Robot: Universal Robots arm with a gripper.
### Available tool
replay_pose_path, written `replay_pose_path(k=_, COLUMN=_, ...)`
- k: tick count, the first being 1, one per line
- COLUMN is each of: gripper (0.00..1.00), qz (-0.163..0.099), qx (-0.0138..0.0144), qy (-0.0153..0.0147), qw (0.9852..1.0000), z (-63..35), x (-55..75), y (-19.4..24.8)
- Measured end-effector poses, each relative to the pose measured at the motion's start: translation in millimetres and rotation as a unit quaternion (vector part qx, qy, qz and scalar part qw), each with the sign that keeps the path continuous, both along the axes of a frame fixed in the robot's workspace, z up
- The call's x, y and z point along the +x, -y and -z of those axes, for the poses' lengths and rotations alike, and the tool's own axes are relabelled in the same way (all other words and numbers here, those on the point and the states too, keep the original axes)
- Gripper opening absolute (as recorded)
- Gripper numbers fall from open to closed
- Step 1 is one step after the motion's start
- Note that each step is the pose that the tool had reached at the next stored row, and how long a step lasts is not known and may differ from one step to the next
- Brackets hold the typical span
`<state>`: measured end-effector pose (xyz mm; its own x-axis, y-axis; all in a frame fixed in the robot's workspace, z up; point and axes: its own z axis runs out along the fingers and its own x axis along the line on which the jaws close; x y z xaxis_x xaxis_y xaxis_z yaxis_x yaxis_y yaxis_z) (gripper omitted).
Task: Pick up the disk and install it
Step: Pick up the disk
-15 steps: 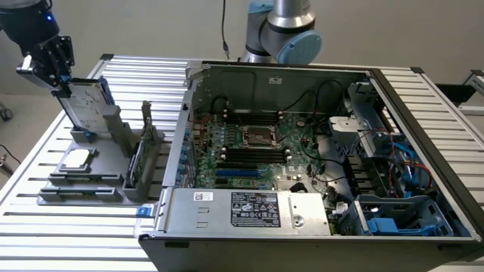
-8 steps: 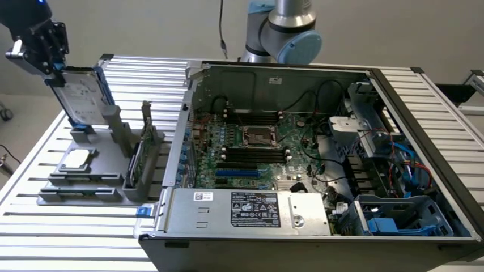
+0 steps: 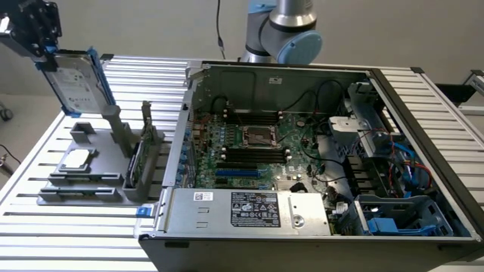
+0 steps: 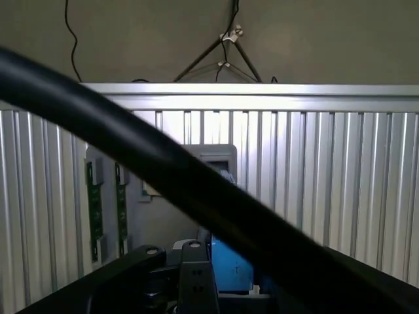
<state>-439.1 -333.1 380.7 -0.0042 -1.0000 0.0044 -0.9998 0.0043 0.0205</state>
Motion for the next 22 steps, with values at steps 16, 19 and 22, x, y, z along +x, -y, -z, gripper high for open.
replay_pose_path(k=16, gripper=0.32, qz=0.000, qx=0.0074, qy=-0.0119, qw=0.9999, z=-67.8, x=63.9, y=2.2)
replay_pose_path(k=19, gripper=0.32, qz=0.000, qx=0.0091, qy=-0.0139, qw=0.9999, z=-80.5, x=77.7, y=3.0)
replay_pose_path(k=22, gripper=0.32, qz=0.000, qx=0.0108, qy=-0.0159, qw=0.9998, z=-92.5, x=91.2, y=3.9)
